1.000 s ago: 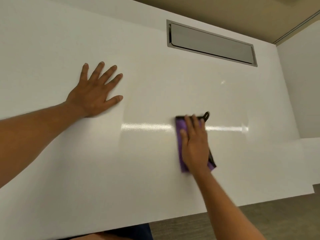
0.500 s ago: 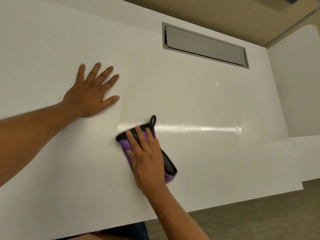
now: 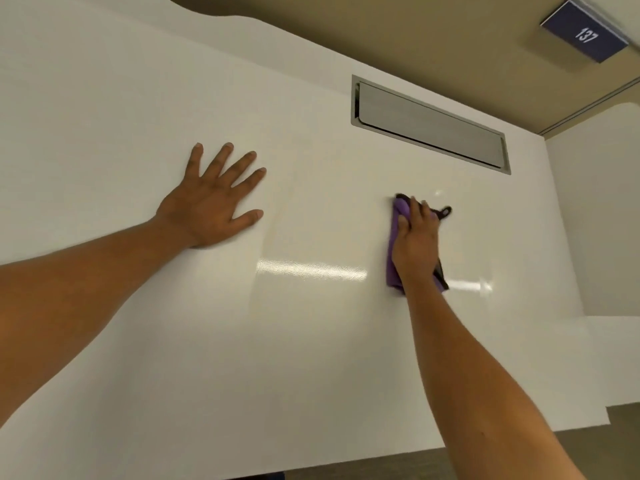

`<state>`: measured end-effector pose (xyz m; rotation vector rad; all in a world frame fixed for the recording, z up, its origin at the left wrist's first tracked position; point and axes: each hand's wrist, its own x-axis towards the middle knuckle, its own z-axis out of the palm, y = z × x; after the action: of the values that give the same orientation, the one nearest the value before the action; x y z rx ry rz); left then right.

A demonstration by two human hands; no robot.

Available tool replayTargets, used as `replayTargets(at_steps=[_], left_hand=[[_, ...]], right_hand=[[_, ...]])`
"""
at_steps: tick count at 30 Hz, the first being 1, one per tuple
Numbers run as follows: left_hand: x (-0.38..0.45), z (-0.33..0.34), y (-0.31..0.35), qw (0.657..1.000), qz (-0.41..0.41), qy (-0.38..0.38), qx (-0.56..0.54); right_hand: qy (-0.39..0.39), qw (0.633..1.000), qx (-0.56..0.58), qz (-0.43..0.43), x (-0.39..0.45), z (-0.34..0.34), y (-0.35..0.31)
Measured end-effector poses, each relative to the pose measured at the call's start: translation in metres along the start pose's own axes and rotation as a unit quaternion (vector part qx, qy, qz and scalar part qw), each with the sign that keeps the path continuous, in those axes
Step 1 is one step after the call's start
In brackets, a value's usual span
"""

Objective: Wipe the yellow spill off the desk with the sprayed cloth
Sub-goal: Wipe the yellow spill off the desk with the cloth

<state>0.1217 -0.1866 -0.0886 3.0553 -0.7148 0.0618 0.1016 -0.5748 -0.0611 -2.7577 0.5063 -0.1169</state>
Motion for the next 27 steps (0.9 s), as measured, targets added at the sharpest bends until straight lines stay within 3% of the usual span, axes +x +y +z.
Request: replayTargets(at_steps=[3,7,11,14,18,22,27], left_hand=[[0.0,-0.002,-0.001,1.0,-0.002,-0.008,-0.006],[0.0,-0.003,-0.001,1.0,-0.006,-0.012,-0.005],[-0.001,-0.002,-0.002,1.0,-0.007,-0.01,-0.005],[0.002,0.0,-0.001,1.0,-0.006,-0.012,-0.011],[0.004,0.004,-0.002,1.0,-0.005,-0.006,-0.027],[0.005,0.007,-0.004,1.0,-0.003,-0.009,-0.023],[0.003,0.003,-0.003,1.0,-0.002,-0.001,-0.017]], right_hand=[[-0.018,0.997,-0.012,-0.068,-0.01,0.025,-0.055],[-0.015,0.985,-0.021,-0.168,-0.091,0.05,-0.092],[-0.077,0.97,-0.03,-0.229,-0.196,0.042,-0.051],[-0.099,0.979,-0.035,-0.174,-0.217,0.008,0.01],[-0.07,0.996,-0.022,-0.055,-0.148,-0.027,0.059],[-0.002,0.999,-0.018,0.036,-0.029,-0.026,0.049],[0.007,1.0,-0.003,-0.003,0.043,0.006,-0.025]])
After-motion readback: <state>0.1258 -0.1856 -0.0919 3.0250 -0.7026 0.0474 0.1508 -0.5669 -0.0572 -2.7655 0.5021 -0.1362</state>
